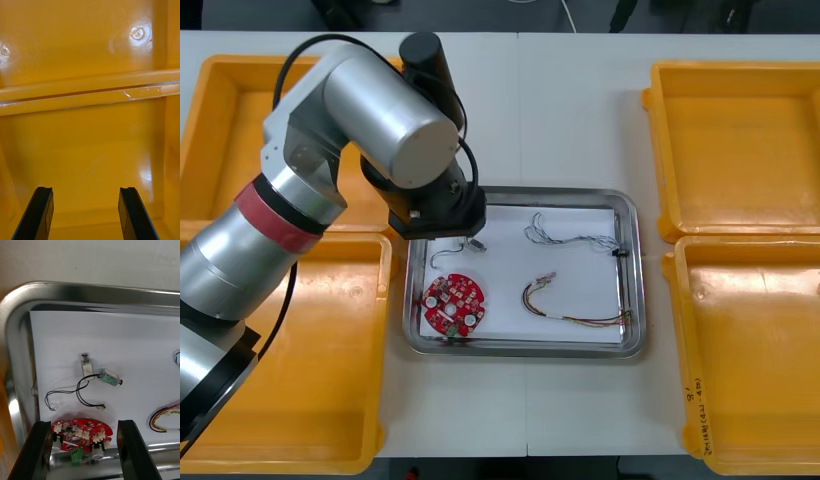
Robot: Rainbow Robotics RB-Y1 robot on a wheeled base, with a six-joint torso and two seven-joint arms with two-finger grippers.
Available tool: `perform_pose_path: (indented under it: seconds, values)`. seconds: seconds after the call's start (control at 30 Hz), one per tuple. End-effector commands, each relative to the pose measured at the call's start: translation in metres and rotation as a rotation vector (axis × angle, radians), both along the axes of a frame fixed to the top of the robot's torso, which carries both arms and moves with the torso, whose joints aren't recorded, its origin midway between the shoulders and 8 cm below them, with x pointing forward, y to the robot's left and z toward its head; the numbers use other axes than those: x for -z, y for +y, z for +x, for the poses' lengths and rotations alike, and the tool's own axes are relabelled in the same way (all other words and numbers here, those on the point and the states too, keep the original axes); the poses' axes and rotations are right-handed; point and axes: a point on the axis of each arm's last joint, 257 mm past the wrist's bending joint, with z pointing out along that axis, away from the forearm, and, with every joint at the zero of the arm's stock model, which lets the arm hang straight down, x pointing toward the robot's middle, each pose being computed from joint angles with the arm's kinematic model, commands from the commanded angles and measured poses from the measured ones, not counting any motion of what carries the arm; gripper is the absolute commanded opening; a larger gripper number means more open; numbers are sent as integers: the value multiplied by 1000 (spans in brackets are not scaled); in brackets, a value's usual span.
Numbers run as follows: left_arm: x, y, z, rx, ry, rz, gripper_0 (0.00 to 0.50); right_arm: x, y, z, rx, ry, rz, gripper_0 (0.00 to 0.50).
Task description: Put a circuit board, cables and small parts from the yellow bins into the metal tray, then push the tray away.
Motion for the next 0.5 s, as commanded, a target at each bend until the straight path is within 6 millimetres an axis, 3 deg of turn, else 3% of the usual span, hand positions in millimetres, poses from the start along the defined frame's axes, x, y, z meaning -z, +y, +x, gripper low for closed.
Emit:
perform_pose_path:
  seconds: [0.03,0.2,0.5]
  values:
    - [-56,22,17,21,-75,16,500,-8,-6,-2,59,-28,12,500]
    - [-75,56,14,2,-81,60,500,-8,-6,-3,59,-27,10,500]
    - [-112,96,20,-15,-130,33,500,-18,-13,-4,58,-24,-18,500]
